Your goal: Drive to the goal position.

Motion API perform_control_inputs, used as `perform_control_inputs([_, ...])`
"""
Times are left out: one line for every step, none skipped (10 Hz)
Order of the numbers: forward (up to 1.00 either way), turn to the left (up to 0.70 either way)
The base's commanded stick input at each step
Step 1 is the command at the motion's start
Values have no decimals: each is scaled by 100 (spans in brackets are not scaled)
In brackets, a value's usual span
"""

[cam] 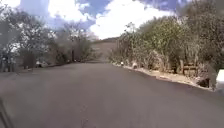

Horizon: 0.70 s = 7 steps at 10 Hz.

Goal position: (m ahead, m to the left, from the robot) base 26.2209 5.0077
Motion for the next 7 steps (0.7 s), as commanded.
perform_control_inputs([70,1])
perform_control_inputs([70,1])
perform_control_inputs([70,0])
perform_control_inputs([70,0])
perform_control_inputs([70,0])
perform_control_inputs([70,0])
perform_control_inputs([70,0])
